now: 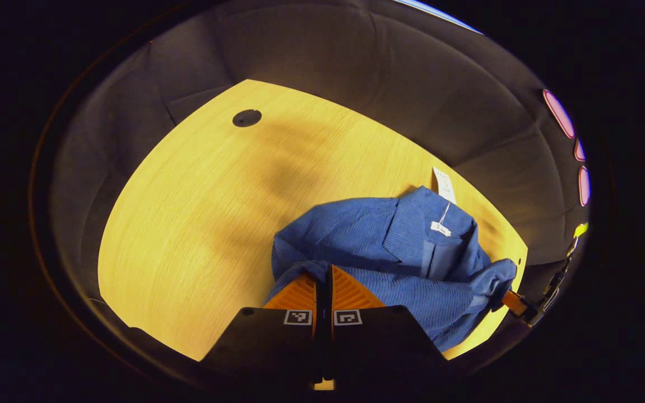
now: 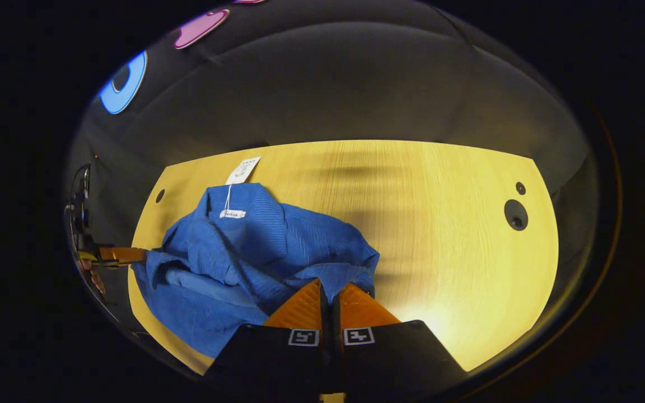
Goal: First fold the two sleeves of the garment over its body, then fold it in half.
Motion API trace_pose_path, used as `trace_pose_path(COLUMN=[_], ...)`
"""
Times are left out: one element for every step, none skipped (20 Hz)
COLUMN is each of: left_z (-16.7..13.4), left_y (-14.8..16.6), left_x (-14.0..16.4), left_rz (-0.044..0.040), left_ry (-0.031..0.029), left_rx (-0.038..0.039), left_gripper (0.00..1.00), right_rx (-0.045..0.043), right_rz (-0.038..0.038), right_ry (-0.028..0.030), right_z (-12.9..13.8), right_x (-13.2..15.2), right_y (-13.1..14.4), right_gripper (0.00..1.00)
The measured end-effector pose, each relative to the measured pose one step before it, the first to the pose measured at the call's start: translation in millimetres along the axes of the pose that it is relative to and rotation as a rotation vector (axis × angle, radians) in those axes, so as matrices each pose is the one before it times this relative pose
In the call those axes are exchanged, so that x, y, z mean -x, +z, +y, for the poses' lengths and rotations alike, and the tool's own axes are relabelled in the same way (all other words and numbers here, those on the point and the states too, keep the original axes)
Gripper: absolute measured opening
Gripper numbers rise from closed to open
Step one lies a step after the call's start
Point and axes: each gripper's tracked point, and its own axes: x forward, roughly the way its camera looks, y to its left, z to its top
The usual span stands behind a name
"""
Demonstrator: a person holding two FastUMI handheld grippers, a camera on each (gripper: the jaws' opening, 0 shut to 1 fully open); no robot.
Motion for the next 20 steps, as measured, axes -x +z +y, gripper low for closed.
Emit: trace_pose_path(left_z=[1.04,-0.57,-3.30,-2.88,-2.45,-4.44,-2.52,-0.41,2.01,5.38,3.05,-1.16,-4.18,-6.32,-2.91,-5.31,-5.96,-7.01,-4.06,-4.57], left_y=[1.45,1.30,0.70,2.66,5.55,8.69,11.41,8.90,9.51,12.68,10.01,7.75,5.82,0.83,2.11,3.53,4.58,5.32,5.69,2.83], left_x=[-2.75,-5.38,-4.17,1.70,1.19,2.94,4.07,3.42,9.53,10.91,8.66,9.18,8.20,8.69,9.25,11.03,13.45,16.03,13.36,10.17], left_rz=[0.00453,0.00672,0.00953,-0.01342,-0.02164,-0.04222,-0.06016,-0.05849,-0.04680,-0.04964,-0.04469,-0.04044,-0.02637,-0.01418,-0.01626,-0.02682,-0.02911,-0.03086,-0.03247,-0.02825], left_ry=[0.00987,0.00020,-0.02000,-0.01744,-0.02564,-0.03243,-0.02217,-0.01124,-0.00733,0.01067,0.01668,0.00772,-0.00759,-0.00960,-0.00223,-0.00675,-0.01802,-0.01842,-0.00712,-0.00241], left_rx=[-0.01043,-0.00348,0.01123,0.02318,0.03940,0.03793,0.02263,0.01124,-0.00349,-0.01745,-0.02548,-0.02433,-0.02313,-0.01588,-0.01153,-0.00725,-0.00437,-0.00847,-0.02109,-0.03240], left_gripper=[0.00,0.01,0.07,0.19,0.31,0.48,0.65,0.72,0.77,0.80,0.84,0.84,0.84,0.84,0.84,0.84,0.85,0.84,0.84,0.85], right_rx=[-0.01471,-0.02388,-0.02712,-0.02884,-0.03008,-0.02251,-0.00686,0.00645,0.01355,0.01598,0.01479,0.01520,0.01737,0.02204,0.02850,0.03732,0.03715,0.03669,0.02619,0.01933], right_rz=[-0.00084,0.00023,-0.00334,-0.00349,-0.00936,-0.01523,-0.02963,-0.03617,-0.04241,-0.05313,-0.06132,-0.06804,-0.07259,-0.06189,-0.05185,-0.04882,-0.03374,-0.02964,-0.02023,-0.02558], right_ry=[-0.00612,0.00546,0.00443,0.00714,0.01316,0.01304,-0.00285,-0.00821,-0.01639,-0.01099,-0.00502,-0.00205,0.00049,0.00162,0.00563,0.00743,0.00570,0.00601,0.00216,-0.00002], right_z=[-0.84,1.69,1.89,0.92,1.81,0.65,-3.04,-3.81,-5.27,-3.22,-2.41,0.83,1.26,2.77,5.19,5.82,5.25,4.62,4.51,4.41], right_x=[-5.45,-4.49,-2.83,-1.28,-2.06,2.24,0.57,2.84,3.96,5.34,7.25,7.86,9.35,8.74,11.00,12.67,10.41,12.48,9.59,11.43], right_y=[-0.20,0.82,3.05,3.16,3.84,6.22,7.63,9.57,9.97,12.44,14.80,17.56,18.41,17.14,14.11,15.01,10.57,10.43,8.37,10.62], right_gripper=[0.00,0.00,0.02,0.22,0.41,0.60,0.80,0.84,0.95,0.95,0.95,0.95,0.95,0.95,0.95,0.95,0.95,0.95,0.95,0.95])
